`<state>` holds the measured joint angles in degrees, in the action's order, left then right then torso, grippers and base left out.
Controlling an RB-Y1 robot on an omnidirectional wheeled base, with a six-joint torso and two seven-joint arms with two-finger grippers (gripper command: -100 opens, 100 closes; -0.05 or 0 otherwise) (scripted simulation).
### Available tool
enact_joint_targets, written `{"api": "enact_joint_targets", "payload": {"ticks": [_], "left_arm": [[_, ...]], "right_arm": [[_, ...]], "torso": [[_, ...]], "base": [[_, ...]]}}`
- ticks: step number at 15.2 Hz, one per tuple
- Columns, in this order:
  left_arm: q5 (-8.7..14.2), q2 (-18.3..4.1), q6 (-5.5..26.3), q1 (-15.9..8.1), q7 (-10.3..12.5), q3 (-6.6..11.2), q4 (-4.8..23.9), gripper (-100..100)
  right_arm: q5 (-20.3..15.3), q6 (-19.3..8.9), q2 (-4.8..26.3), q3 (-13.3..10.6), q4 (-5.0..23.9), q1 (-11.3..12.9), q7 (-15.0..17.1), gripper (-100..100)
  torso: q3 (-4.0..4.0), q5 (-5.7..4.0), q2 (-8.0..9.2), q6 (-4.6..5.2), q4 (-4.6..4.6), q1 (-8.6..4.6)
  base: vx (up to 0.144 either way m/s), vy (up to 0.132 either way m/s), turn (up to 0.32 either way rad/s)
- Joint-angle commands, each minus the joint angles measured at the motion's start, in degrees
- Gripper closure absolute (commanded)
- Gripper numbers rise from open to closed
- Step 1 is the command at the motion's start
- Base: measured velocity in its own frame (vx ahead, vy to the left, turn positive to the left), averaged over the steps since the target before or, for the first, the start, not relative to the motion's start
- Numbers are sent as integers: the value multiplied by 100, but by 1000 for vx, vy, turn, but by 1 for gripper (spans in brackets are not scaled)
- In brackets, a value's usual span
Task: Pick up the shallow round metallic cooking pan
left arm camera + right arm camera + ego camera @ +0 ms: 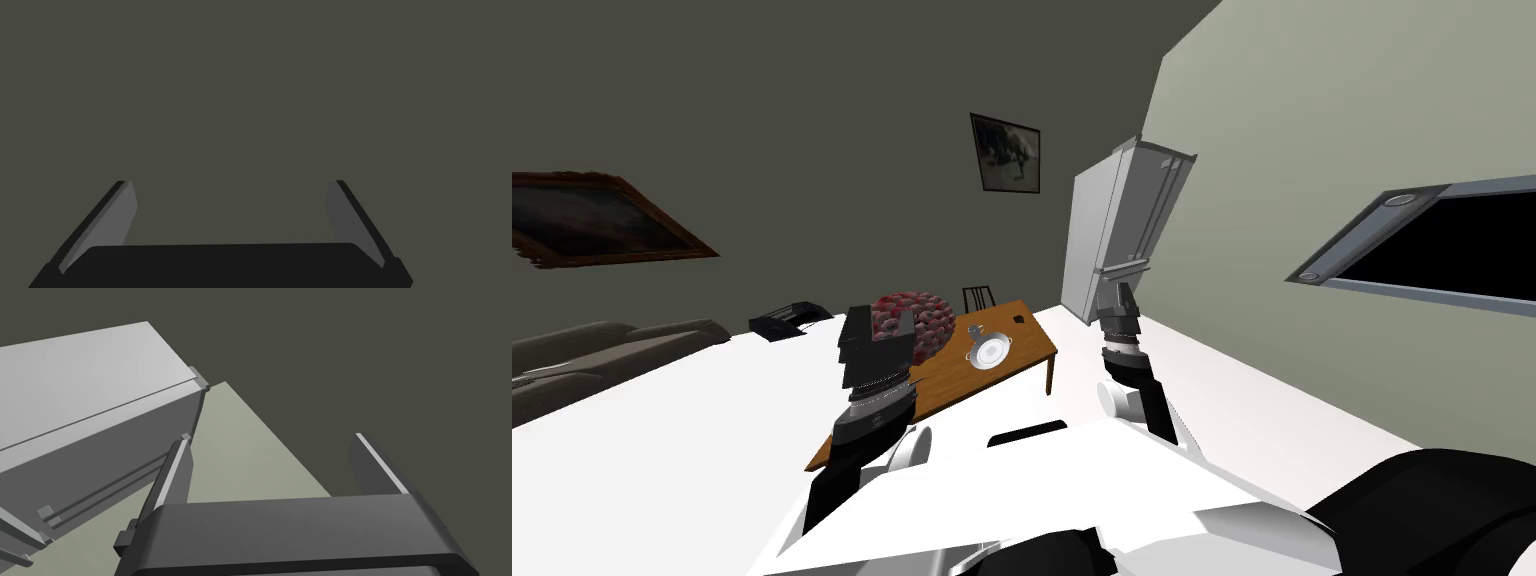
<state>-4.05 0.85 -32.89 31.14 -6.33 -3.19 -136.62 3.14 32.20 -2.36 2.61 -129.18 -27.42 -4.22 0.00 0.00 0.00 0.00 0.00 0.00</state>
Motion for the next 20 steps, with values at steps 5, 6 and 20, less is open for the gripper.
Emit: {"api": "enact_joint_targets", "payload": {"ticks": [5, 6, 20], "left_arm": [[47, -670, 224, -67, 10, 59, 190, -100], [65, -805, 312, -93, 13, 83, 264, -100], [325, -1584, 1560, -456, 68, 413, 1330, -100]], "right_arm": [[0, 0, 0, 0, 0, 0, 0, 0], [0, 0, 0, 0, 0, 0, 0, 0], [0, 0, 0, 0, 0, 0, 0, 0]], "torso": [[1, 0, 2, 0, 0, 0], [1, 0, 3, 1, 0, 0], [1, 0, 3, 2, 0, -3]], "base": [[-6, -5, -27], [-11, -12, -60], [-14, -16, -70]]}}
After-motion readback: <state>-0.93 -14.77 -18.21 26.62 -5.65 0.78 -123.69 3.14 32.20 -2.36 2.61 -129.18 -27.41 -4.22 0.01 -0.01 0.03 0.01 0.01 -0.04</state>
